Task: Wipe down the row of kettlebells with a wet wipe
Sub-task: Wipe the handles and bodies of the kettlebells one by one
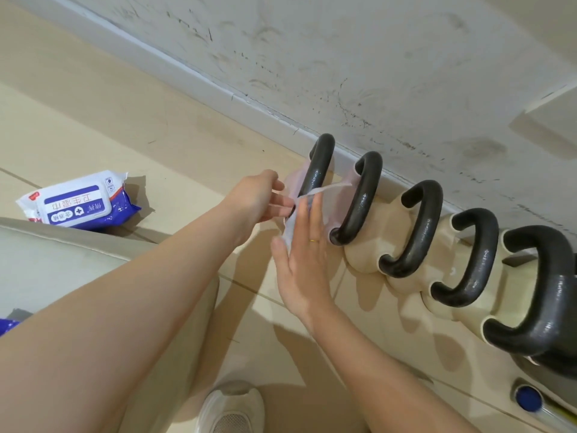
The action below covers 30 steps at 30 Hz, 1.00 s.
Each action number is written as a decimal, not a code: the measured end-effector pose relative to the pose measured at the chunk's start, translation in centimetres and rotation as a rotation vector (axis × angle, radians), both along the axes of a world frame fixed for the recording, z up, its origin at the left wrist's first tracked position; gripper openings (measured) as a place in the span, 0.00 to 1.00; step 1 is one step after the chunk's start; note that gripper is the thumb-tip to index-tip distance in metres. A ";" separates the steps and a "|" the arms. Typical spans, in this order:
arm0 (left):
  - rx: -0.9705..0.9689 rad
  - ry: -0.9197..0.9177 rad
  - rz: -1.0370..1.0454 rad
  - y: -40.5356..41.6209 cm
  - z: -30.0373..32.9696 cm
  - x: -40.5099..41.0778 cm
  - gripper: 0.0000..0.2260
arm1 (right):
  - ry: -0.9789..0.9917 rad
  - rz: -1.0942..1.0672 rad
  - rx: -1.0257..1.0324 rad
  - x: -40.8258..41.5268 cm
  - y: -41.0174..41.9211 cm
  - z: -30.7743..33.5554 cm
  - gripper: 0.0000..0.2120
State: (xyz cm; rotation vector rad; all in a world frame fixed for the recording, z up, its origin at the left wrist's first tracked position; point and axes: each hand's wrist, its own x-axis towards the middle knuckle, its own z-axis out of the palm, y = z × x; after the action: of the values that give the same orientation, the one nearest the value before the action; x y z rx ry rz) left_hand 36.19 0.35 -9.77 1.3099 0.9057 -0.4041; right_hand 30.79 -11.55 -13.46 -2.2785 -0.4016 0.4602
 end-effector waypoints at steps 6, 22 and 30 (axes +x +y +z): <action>0.114 -0.023 0.203 1.0 -0.5 0.4 0.18 | -0.858 0.756 -0.703 4.2 -4.2 -2.7 0.24; 0.143 -0.013 0.262 1.4 -0.1 0.3 0.22 | -1.119 1.161 -1.021 9.5 -1.4 0.8 0.17; 0.150 -0.037 0.197 1.1 -0.4 0.3 0.21 | -0.969 1.042 -0.992 10.2 -1.5 2.1 0.24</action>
State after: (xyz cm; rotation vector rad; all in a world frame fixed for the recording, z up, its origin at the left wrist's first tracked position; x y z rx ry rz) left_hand 36.45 1.48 -10.19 1.3444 1.0395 -0.1604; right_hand 40.94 -13.09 -11.38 -2.9243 -2.3221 -0.0795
